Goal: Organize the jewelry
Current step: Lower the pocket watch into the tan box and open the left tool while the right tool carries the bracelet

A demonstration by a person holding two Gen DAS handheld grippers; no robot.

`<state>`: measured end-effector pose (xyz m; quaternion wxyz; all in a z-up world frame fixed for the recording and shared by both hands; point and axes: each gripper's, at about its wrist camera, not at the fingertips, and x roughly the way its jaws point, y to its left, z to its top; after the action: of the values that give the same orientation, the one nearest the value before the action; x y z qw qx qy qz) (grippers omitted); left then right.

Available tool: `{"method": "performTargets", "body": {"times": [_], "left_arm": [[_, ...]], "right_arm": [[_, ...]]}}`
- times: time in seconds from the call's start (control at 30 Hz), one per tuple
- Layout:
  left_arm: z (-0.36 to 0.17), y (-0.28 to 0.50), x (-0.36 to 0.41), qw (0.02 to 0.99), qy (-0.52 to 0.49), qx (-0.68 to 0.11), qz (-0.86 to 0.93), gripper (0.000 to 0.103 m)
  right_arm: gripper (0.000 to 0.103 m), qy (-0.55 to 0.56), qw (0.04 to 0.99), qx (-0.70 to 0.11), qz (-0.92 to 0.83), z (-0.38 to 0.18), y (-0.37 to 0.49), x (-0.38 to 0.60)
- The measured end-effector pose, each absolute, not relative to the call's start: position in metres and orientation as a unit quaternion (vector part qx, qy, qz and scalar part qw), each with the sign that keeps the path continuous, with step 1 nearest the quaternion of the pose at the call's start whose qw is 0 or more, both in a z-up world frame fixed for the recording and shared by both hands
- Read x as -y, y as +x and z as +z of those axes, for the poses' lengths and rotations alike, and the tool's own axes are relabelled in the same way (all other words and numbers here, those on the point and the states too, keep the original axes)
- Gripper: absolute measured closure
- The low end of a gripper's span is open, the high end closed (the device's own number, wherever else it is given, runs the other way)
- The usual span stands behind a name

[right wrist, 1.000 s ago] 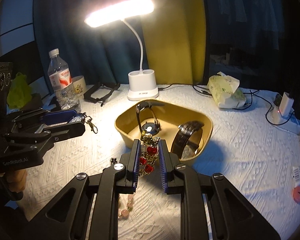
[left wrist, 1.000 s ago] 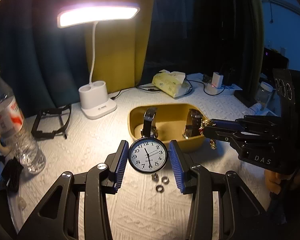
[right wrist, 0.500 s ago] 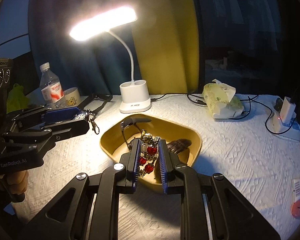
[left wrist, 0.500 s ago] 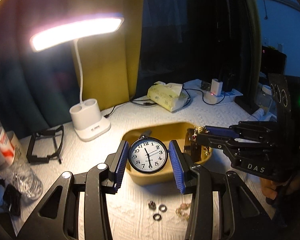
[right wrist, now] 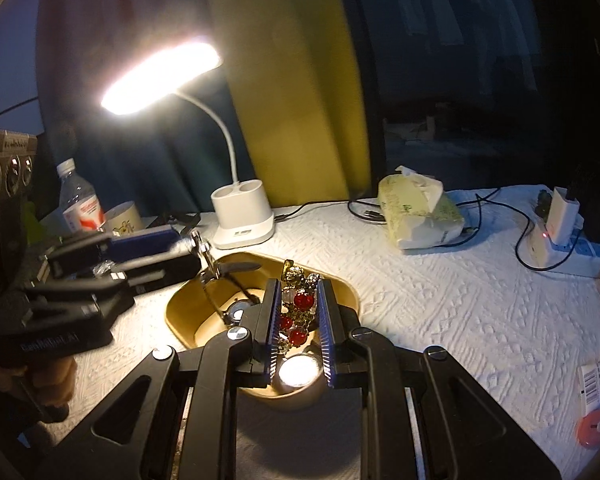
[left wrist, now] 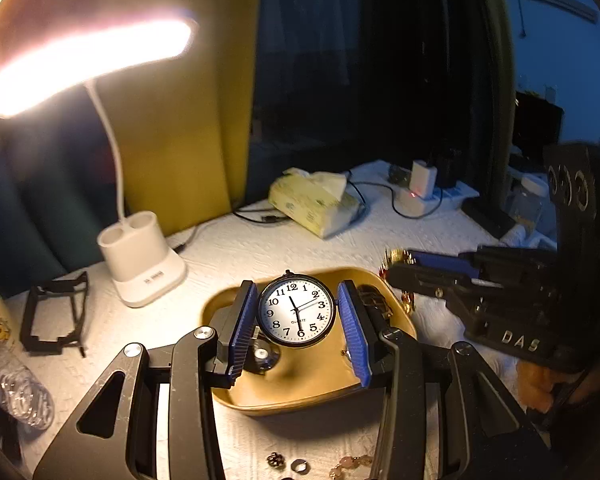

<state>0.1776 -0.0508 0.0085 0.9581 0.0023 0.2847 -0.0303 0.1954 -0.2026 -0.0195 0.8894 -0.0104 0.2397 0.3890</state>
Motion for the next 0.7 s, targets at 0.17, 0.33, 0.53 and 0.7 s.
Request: {"method": "performTargets", "body": {"times": [0.17,0.33,0.53,0.7], "left_arm": [[-0.008,0.189,0.053,0.951,-0.013,-0.305,-0.044,0.059],[-0.021,0.199,0.050,0.940,-0.028,-0.336,-0.051,0.059],[-0.019,0.194,0.049,0.941,-0.031,-0.331,-0.061,0.057],[-0.012,0.184,0.046,0.944,-0.036,-0.319,-0.072,0.044]], "right_arm": [[0.085,-0.012,0.888,-0.246,0.388,-0.023,0.199,0.202],[0.085,-0.013,0.888,-0.249,0.386,-0.025,0.202,0.202],[0.085,-0.021,0.889,-0.249,0.384,-0.022,0.199,0.198],[0.085,-0.030,0.889,-0.244,0.385,-0.017,0.192,0.192]]}}
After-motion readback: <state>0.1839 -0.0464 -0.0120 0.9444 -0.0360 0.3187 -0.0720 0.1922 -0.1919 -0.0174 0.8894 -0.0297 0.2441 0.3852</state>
